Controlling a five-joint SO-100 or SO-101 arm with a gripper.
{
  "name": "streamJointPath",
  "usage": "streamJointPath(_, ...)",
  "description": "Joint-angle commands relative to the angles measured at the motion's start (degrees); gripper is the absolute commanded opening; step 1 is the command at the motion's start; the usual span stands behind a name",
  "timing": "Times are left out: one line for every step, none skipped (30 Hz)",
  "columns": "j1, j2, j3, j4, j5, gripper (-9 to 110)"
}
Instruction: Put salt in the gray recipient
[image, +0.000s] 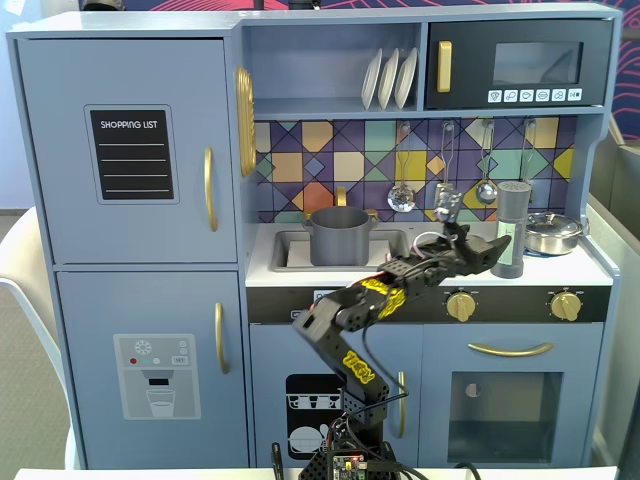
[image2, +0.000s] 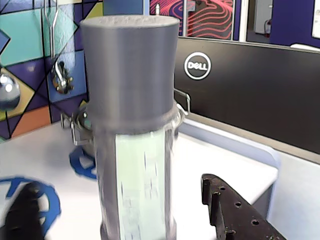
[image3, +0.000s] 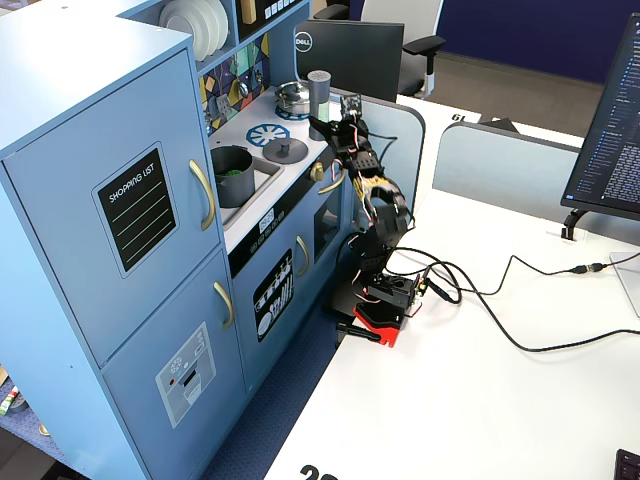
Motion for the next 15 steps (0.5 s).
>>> streamJointPath(1.14,-6.33,-10.99,-0.53,1.76,56)
streamJointPath(1.14,-7.65,-11.78,-0.79,1.67,56)
streamJointPath(1.23,-8.88,-12.48,-1.41,1.14,56)
streamJointPath(1.32,-10.02,-13.10,-2.11,0.88,56)
streamJointPath(1.23,-11.25,-13.80,-2.81,0.53,55)
streamJointPath(1.23,-12.48,-14.50,-3.34,0.00,55)
streamJointPath(1.23,-13.80,-15.47,-3.96,-0.44,55)
streamJointPath(1.23,-15.21,-16.35,-4.57,-0.79,54)
streamJointPath(1.05,-16.61,-17.58,-4.66,-1.14,54)
streamJointPath(0.88,-18.02,-18.90,-4.66,-1.49,53)
streamJointPath(0.79,-19.60,-20.30,-4.92,-1.76,53)
streamJointPath(0.70,-21.01,-21.62,-5.27,-1.93,53)
streamJointPath(0.44,-22.41,-22.94,-5.36,-2.02,52)
streamJointPath(0.26,-23.73,-24.17,-5.36,-2.02,52)
streamJointPath(0.09,-25.05,-25.58,-5.36,-2.20,52)
